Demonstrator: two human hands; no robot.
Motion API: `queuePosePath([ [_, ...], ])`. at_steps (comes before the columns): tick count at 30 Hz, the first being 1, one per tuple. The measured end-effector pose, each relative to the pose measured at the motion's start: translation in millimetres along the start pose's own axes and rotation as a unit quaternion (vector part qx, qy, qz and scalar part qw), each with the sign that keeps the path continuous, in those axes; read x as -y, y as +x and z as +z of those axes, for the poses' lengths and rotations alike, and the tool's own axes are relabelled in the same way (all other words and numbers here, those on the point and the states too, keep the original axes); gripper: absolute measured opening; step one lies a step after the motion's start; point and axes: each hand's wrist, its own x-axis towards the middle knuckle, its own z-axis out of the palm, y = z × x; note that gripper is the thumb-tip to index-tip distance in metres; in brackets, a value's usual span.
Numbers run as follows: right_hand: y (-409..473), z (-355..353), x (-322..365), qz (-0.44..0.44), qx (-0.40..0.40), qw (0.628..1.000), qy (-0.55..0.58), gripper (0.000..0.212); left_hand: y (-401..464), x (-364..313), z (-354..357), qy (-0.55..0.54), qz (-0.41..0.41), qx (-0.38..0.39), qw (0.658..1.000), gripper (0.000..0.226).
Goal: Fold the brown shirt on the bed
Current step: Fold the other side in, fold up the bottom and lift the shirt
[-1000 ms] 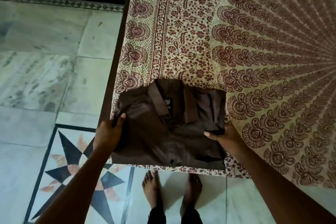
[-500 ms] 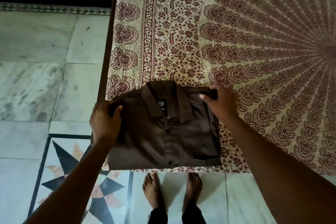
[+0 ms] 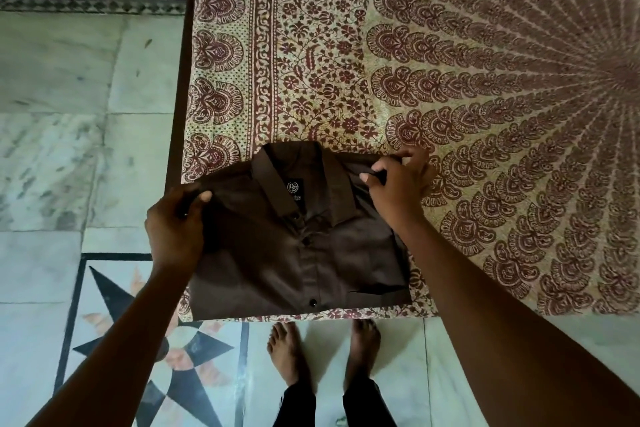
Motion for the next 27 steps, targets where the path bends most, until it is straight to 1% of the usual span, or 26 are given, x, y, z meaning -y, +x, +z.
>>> queuePosePath([
  [3,-9,-6,3,0.018,-0.065,0.997,0.024,0.017,1,-6,1,0.010,-0.010,-0.009,1.000,0.020],
  [5,-10,-6,2,0.024,-0.089,0.995,0.023,0.015,5,-8,4,0.015,-0.014,-0.020,1.000,0.021],
  [9,5,0,2,0.030,-0.066,0.997,0.011,0.015,13,-11,14,-0.005,-0.047,-0.032,0.998,0.024],
  [11,11,2,4,0.028,-0.071,0.997,-0.005,0.016,13,-14,21,0.011,-0.047,-0.036,0.998,0.025],
  [13,7,2,6,0.002,-0.113,0.993,-0.041,0.019,5,-16,26,0.077,-0.003,-0.056,0.995,0.028],
  [15,-9,4,7,-0.071,-0.166,0.980,-0.084,0.023,-14,-18,28,0.153,0.058,-0.071,0.984,0.032],
  [16,-23,8,5,-0.117,-0.174,0.973,-0.094,0.027,-26,-17,30,0.188,0.087,-0.061,0.976,0.037],
  [17,-38,15,3,-0.158,-0.163,0.969,-0.100,0.033,-38,-17,31,0.226,0.114,-0.041,0.967,0.044],
  [18,-54,23,-3,-0.191,-0.135,0.966,-0.111,0.043,-47,-13,32,0.267,0.138,-0.012,0.954,0.052],
  [20,-73,37,-19,-0.228,-0.066,0.957,-0.167,0.070,-50,1,36,0.329,0.169,0.048,0.928,0.066],
  [21,-74,43,-30,-0.233,-0.040,0.950,-0.202,0.079,-45,9,38,0.341,0.170,0.069,0.922,0.071],
  [23,-69,47,-49,-0.219,-0.008,0.944,-0.248,0.088,-34,25,44,0.341,0.166,0.103,0.920,0.077],
  [27,-58,44,-55,-0.184,0.016,0.939,-0.290,0.093,-23,31,50,0.350,0.159,0.137,0.913,0.085],
])
